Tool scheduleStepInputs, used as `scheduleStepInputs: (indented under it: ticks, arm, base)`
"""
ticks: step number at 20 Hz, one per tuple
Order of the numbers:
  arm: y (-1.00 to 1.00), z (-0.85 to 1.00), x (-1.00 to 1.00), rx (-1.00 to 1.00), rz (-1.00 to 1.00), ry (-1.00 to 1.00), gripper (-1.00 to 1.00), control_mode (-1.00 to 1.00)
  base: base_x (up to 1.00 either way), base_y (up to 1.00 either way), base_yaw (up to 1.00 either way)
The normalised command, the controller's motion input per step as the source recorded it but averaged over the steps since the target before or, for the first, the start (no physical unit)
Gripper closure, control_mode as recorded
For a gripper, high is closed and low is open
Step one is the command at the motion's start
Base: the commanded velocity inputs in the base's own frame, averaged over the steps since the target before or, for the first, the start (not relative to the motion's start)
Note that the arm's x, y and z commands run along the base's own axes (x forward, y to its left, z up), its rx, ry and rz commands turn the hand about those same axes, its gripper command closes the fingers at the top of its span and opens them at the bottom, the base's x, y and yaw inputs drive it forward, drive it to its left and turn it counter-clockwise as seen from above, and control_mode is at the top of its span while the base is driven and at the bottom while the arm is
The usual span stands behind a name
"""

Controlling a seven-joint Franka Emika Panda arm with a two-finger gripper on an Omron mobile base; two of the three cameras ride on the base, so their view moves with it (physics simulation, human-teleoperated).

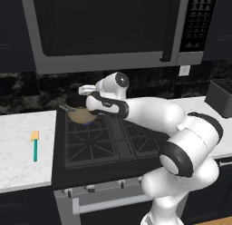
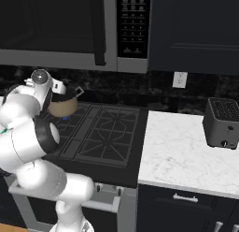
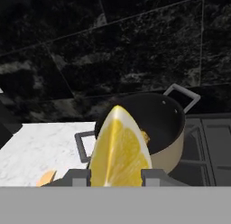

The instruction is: Put the squash and lemon wedge in the pot. Retrieve the spatula and lightly stir the vegetables in the pot.

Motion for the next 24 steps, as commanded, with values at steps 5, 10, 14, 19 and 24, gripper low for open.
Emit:
scheduleStepInputs:
  ticks: [5, 10, 14, 19, 24]
  arm:
    - [0.00, -0.40, 0.37, -0.01, 0.00, 0.00, 1.00, -1.00]
    - [0.00, -0.37, 0.39, -0.01, 0.00, 0.01, 1.00, -1.00]
    - [0.00, -0.12, 0.35, 0.00, -0.01, 0.01, 1.00, -1.00]
    - [0.00, -0.12, 0.40, 0.00, -0.01, 0.04, 1.00, -1.00]
    - [0.00, -0.01, 0.27, 0.00, -0.03, 0.02, 1.00, -1.00]
  base:
    - [0.00, 0.00, 0.00]
    - [0.00, 0.00, 0.00]
    - [0.00, 0.00, 0.00]
    - [0.00, 0.00, 0.00]
    - [0.00, 0.00, 0.00]
